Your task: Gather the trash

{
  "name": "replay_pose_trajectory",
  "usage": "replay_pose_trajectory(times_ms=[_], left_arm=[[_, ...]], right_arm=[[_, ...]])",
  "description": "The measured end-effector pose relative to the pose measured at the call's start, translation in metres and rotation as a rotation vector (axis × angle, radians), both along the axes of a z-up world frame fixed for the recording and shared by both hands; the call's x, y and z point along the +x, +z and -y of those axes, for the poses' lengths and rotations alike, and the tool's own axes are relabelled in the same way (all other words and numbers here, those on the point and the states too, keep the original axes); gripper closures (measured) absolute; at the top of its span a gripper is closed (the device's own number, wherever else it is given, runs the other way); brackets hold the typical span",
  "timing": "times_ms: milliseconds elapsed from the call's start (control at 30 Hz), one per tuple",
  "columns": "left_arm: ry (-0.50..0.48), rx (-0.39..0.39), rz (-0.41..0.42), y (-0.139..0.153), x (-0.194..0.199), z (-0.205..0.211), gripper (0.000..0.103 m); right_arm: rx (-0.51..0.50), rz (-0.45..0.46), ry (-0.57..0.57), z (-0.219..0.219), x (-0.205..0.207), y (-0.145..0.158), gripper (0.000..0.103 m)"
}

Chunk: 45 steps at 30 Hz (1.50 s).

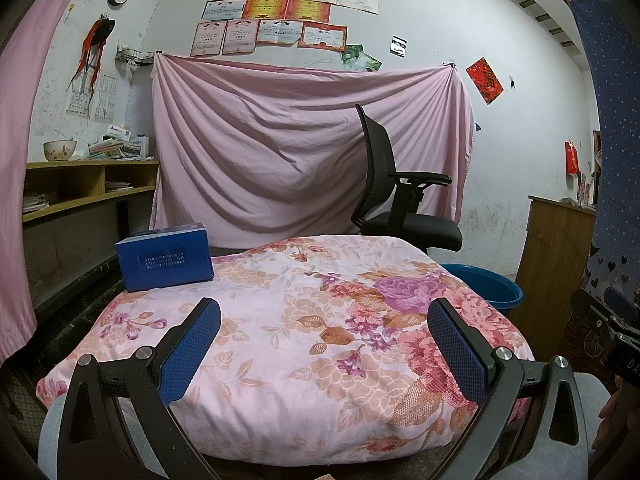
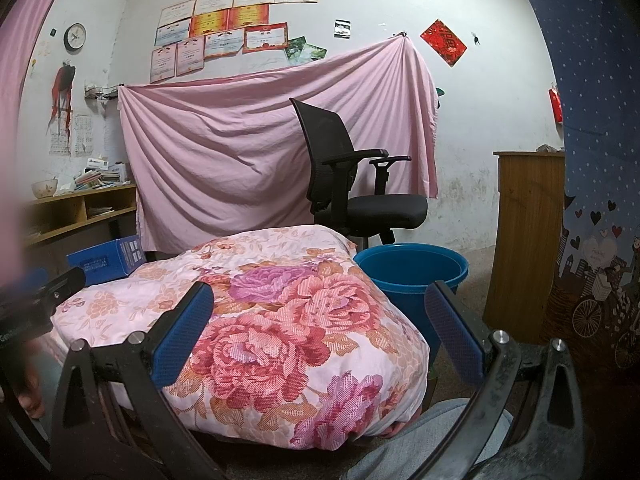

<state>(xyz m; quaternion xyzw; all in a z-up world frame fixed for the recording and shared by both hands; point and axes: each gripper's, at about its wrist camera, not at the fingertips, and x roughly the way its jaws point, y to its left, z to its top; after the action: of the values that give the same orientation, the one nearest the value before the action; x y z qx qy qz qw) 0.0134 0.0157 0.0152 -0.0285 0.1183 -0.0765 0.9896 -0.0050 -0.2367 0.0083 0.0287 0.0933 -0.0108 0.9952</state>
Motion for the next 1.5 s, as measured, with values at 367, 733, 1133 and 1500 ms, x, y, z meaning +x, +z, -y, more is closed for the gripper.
replay_pose_trajectory(times_ms=[367, 733, 1133, 1500], left_arm=[[0.002, 0.000, 0.001, 0.000, 0.000, 0.000, 0.002], [0.000, 0.001, 0.002, 0.000, 0.000, 0.000, 0.002], [0.006, -0.006, 0.014, 0.002, -0.004, 0.003, 0.002], [0.042, 0.040, 0.033, 0.002, -0.005, 0.010, 0.002]], right_arm=[[0.001, -0.001, 0.000, 0.001, 0.000, 0.000, 0.000], [0.004, -0.003, 0.000, -0.001, -0.001, -0.001, 0.000], [0.007, -0.003, -0.001, 0.000, -0.001, -0.001, 0.000], [0.010, -0.006, -0.001, -0.002, -0.001, -0.002, 0.000]])
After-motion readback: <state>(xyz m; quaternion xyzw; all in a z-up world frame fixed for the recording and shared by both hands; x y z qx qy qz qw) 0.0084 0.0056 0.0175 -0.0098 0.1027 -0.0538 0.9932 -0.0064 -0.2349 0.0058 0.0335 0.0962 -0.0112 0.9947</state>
